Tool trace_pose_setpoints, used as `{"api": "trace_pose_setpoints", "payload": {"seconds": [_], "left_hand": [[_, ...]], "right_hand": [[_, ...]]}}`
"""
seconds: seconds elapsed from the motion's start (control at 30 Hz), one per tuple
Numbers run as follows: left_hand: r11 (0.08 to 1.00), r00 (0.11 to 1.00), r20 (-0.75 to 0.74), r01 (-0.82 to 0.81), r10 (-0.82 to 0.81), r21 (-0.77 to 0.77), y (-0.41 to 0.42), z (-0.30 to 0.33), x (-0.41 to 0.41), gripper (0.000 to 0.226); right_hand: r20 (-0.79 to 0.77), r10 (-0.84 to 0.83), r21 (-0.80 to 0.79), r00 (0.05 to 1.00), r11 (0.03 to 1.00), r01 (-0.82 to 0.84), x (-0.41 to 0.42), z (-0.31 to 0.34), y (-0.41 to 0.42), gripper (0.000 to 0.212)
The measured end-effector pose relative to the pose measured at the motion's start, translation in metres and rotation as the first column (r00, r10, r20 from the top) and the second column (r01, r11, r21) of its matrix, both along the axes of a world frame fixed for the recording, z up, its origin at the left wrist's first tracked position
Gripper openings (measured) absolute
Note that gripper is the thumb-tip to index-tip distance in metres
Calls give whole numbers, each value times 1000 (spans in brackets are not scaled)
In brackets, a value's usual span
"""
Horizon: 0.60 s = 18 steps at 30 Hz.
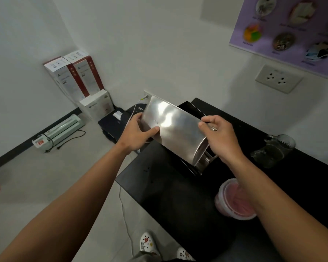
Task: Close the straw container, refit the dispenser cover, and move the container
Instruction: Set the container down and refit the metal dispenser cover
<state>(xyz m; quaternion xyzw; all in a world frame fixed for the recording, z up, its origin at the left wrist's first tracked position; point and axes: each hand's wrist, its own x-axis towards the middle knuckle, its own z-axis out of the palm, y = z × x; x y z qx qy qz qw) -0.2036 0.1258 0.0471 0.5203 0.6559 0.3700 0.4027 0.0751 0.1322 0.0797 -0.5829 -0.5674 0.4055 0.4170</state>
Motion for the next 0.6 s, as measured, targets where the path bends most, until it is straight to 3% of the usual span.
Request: {"api": "trace_pose_setpoints", "payload": {"seconds": [0.13,0.27,0.37,0.6], "left_hand": [[998,997,-73,-4,8,60,19,6,8,69],[996,995,-92,-31,38,78,38,13,24,40],[997,992,-121,-35,44,71,52,14,35,41],[1000,979,-204,-6,7,5,73,4,54,49]], "right_hand": [[180,14,25,984,1000,-19,19,-3,25,28],[336,105,27,936,992,-122,27,-4,38,63],[405,132,17,905,988,-152,32,-9,45,76],[425,141,-76,894,990,-120,50,-28,61,75]]}}
